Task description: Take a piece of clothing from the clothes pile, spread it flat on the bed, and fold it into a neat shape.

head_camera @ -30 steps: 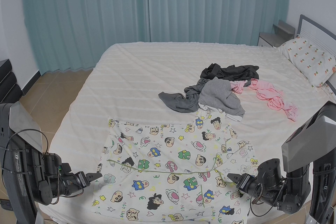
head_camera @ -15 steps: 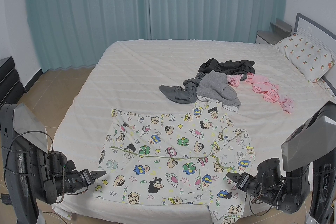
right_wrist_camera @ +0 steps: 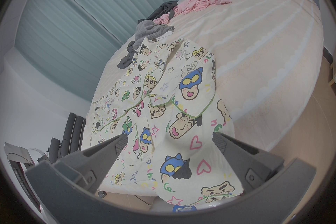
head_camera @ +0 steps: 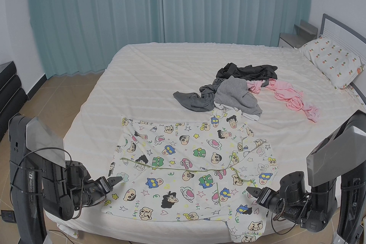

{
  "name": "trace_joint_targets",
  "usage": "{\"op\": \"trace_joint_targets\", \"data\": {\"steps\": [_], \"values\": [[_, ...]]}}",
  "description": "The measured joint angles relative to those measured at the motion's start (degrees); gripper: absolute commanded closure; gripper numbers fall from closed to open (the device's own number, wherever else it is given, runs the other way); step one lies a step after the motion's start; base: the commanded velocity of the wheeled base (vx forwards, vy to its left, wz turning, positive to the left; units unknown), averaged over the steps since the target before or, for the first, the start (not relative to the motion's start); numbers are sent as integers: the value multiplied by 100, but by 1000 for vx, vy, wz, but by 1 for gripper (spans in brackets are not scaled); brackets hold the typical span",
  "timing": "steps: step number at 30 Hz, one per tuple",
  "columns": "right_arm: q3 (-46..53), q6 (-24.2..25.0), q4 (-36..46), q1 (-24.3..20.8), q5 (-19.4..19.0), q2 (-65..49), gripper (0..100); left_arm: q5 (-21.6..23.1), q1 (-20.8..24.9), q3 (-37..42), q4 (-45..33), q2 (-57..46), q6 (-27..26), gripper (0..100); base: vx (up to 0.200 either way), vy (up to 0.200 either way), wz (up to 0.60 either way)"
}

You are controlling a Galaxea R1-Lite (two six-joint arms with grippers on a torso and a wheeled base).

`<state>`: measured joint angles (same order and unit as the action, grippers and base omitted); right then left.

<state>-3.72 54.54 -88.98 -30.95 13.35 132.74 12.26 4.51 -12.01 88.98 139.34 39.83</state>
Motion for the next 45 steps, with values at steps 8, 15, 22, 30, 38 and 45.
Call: {"op": "trace_joint_targets", "data": {"steps": [8,15,22,30,38,45], "values": [[-18,1,0,11,0,30,0,199,157,110,0,-166,65,0,0,0,0],[-33,4,0,17,2,61,0,194,653,199,0,-205,-1,0,0,0,0],[-38,4,0,41,0,78,0,322,1174,369,0,-235,-15,0,0,0,0],[-35,4,2,56,2,124,0,1491,1169,846,2,-533,-72,0,0,0,0],[-33,4,0,59,2,149,0,1250,1200,1086,0,-505,-1252,0,0,0,0],[-30,6,0,56,2,166,0,1174,1101,1100,-2,-450,-848,0,0,0,0]]}}
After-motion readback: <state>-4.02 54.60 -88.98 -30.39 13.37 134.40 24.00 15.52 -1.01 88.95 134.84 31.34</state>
